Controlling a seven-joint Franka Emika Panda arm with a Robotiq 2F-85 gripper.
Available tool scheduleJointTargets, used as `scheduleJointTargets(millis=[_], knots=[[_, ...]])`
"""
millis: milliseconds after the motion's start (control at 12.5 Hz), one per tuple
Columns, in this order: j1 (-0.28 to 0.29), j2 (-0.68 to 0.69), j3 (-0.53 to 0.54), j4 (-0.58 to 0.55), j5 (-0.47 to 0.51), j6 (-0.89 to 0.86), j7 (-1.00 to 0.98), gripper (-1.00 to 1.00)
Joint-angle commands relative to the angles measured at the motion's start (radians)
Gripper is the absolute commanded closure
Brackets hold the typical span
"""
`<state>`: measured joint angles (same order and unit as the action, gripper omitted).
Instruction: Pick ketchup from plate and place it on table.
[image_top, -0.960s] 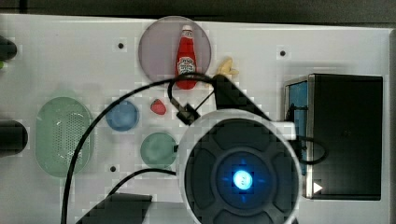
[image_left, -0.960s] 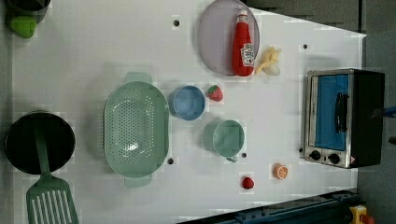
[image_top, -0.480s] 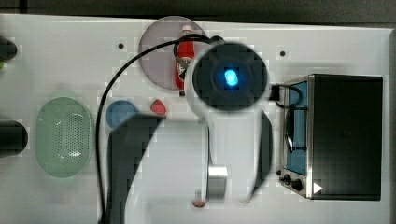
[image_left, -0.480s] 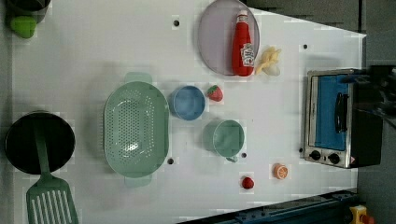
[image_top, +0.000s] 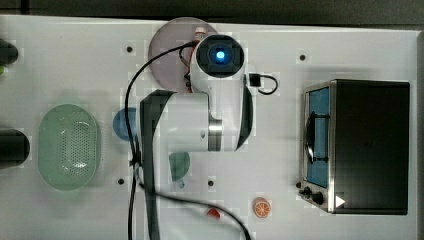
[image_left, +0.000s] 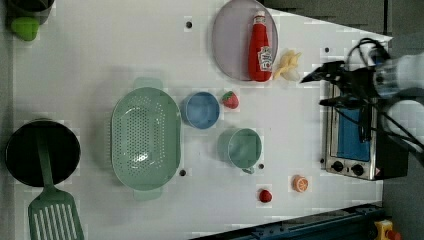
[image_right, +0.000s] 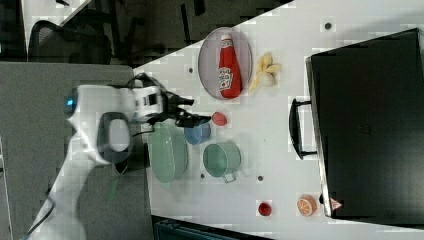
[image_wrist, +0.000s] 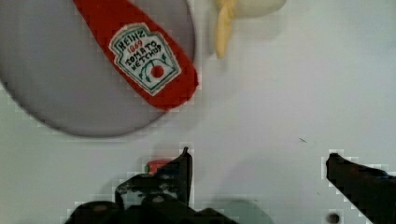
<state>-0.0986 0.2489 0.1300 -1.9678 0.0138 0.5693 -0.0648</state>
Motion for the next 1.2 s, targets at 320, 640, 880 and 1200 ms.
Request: scheduleJointTargets(millis=[320, 640, 880, 1200], knots=[[0.024, 0.178, 0.018, 0.081, -0.003, 0.173, -0.4, -1.0], [0.03, 0.324, 0.019, 0.215, -0.004, 0.181, -0.638, -1.0], [0.039, 0.417, 0.019, 0.305, -0.013, 0.182, -0.682, -1.0], [0.054, 0.522, 0.018, 0.387, -0.07, 0.221, -0.682, -1.0]])
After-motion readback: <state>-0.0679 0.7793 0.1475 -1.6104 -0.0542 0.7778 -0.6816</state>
